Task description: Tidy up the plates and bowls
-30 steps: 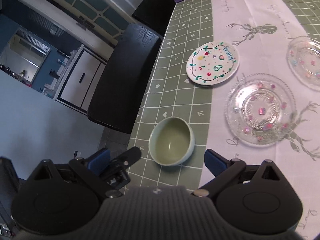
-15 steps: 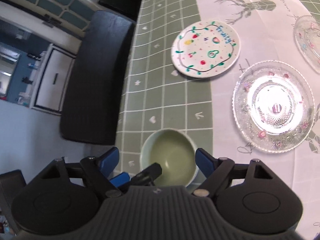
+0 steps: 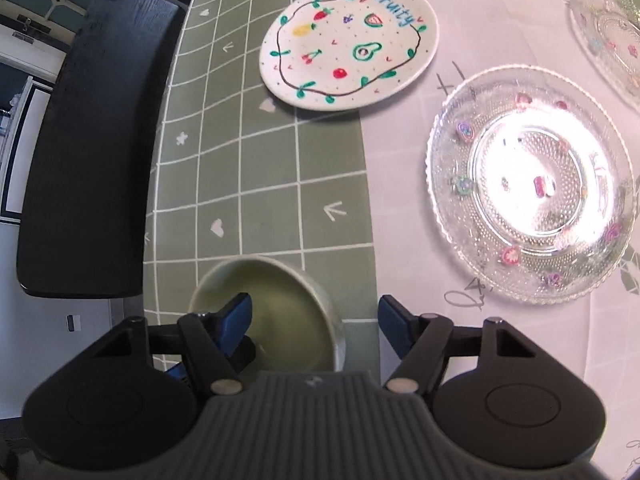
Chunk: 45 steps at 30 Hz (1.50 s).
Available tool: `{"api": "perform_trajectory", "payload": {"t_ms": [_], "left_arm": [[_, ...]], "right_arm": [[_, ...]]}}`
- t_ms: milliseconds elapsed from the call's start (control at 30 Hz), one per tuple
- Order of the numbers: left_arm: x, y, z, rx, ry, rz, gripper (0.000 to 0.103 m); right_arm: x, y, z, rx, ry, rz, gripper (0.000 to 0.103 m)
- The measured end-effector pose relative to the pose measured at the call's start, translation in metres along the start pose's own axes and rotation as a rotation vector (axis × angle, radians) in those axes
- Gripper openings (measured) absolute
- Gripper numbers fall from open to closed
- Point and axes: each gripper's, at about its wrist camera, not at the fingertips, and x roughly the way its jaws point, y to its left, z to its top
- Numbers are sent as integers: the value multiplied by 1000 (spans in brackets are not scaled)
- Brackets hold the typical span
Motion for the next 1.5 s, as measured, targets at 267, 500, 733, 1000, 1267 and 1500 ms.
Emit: {"api": "perform_trajectory", "payload": {"t_ms": [267,500,733,1000,1267,1500], "left_arm": [[8,-7,-2,37,17,7,21],[8,-8,-1,44,35,8,19],[3,-7,-3,52,12,11,16],[-9,-6,-6,47,-20,0,15],[-30,-10,-19,58,-77,-16,15],[-63,-14,-44,109,-163,-30,15]], "right_arm": [[10,0,-2,-8,14,-7,39],[14,-1,-3,-10,15,-20,12],[9,-1,-4,-49,-12,-7,8],[-7,2,-5,-89,-39,1,8],[-30,1,-13,-134,-74,12,8],[-64,-7,-33,-180,-92,61,10]]}}
